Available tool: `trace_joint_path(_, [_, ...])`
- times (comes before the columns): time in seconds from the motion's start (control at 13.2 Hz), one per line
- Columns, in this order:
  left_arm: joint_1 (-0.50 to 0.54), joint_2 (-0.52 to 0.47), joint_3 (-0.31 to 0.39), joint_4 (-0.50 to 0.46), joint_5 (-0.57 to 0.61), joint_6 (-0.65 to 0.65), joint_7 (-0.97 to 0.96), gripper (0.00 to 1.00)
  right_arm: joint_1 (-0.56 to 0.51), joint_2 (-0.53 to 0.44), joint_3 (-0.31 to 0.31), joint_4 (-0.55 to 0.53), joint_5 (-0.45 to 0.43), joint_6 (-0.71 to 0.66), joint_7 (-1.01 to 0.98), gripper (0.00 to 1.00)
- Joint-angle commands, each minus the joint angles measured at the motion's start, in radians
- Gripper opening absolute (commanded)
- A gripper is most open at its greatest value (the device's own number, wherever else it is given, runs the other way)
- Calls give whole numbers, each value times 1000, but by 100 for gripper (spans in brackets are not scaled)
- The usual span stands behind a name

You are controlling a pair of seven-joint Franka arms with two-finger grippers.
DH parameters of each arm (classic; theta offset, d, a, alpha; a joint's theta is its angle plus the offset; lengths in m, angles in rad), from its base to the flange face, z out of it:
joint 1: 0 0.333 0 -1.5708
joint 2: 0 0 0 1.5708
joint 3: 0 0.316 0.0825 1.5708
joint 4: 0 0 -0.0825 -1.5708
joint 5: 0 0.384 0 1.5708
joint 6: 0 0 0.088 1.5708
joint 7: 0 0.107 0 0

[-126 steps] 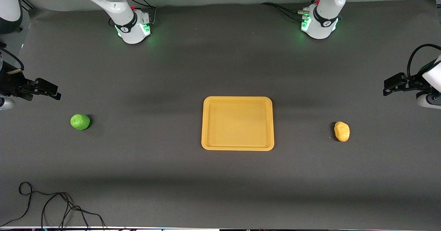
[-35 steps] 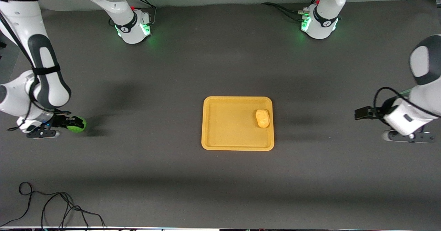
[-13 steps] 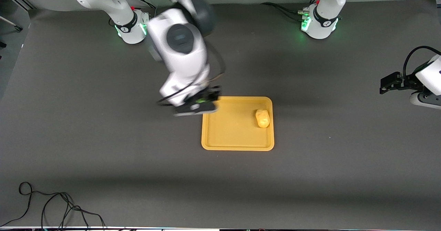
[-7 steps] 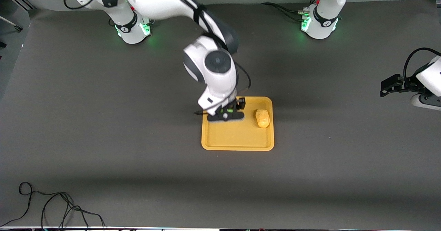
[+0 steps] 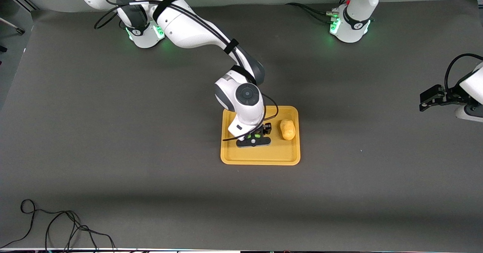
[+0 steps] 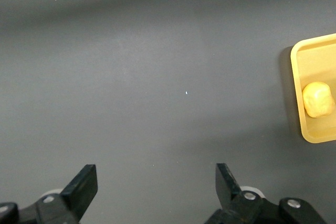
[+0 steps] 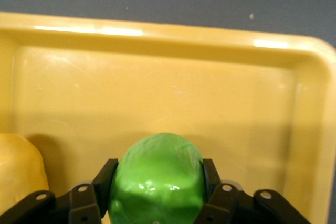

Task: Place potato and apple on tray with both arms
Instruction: 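Lower the apple onto the tray beside the potato and open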

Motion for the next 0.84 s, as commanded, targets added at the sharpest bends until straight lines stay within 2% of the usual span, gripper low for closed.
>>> trace_joint_path(0.0, [1, -16, 1, -16, -4, 6, -10, 100, 11, 41, 0, 39, -10, 30, 39, 52])
trace_joint_path(0.15, [1, -16, 1, -17, -4, 3, -10, 100, 17, 60, 0, 39, -12, 50, 39, 52])
trace_joint_path(0.23, [0, -16, 1, -17, -4, 3, -11, 100, 17, 61, 1, 38, -10, 55, 39, 57])
trace_joint_path(0.3, [0, -16, 1, -17, -4, 2, -11, 100, 17, 62, 1, 38, -10, 53, 42, 89])
trace_joint_path(0.38, [0, -14, 1, -17, -4, 0, -11, 100, 18, 55, 0, 36, -10, 53, 74, 100])
trace_joint_path(0.53, [0, -14, 1, -17, -4, 0, -11, 100, 20, 13, -2, 45, -14, 0, 105, 100])
trace_joint_path(0.76, [0, -14, 1, -17, -4, 2, -11, 100, 17, -124, -8, 52, -12, -164, 105, 100])
